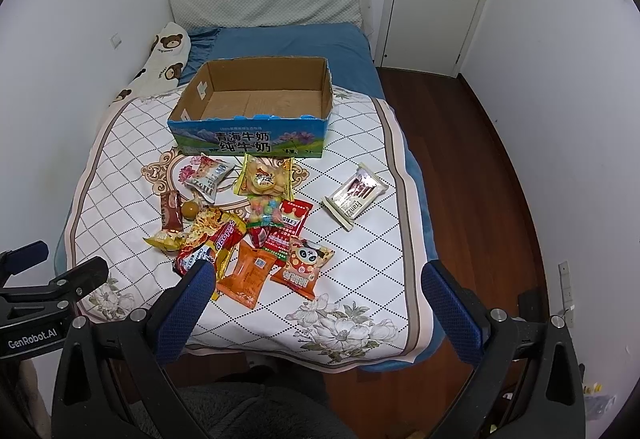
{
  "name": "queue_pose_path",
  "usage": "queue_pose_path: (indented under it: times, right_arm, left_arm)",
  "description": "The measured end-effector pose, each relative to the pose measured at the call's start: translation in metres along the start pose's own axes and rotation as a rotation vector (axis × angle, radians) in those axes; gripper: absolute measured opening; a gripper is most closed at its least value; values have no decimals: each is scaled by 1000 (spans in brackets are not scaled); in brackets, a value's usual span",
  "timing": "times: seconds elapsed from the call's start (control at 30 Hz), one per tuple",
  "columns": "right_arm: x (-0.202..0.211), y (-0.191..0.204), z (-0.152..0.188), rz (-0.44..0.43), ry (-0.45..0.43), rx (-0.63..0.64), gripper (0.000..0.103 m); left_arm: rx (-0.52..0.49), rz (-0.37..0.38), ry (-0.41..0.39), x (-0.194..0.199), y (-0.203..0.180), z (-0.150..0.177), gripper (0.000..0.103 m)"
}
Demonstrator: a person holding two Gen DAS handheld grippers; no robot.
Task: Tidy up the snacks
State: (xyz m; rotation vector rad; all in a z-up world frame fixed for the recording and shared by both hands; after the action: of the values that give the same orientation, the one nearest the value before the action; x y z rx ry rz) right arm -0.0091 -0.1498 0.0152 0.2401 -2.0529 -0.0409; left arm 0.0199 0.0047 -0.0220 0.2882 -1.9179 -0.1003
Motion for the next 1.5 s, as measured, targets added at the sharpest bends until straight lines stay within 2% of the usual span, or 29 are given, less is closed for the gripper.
queue_pose_path:
  times: [1.5]
  right_arm:
    - [-5,9,-3,-8,24,-3,103]
  left_arm:
    - [-1,1,4,-7,8,0,103]
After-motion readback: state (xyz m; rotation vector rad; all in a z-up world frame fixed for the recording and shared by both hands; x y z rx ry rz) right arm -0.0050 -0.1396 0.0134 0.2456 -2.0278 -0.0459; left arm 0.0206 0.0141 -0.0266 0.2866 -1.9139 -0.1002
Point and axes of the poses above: each gripper's, at about its wrist camera, not at the fingertips, and x roughly against the way its jaws point, y to its left, z to its underside, the point moved 3 cm from there along -x, roughly the way its jaws point, and after that the axes turned 14 degrees about -z, right-handed, at the moved point
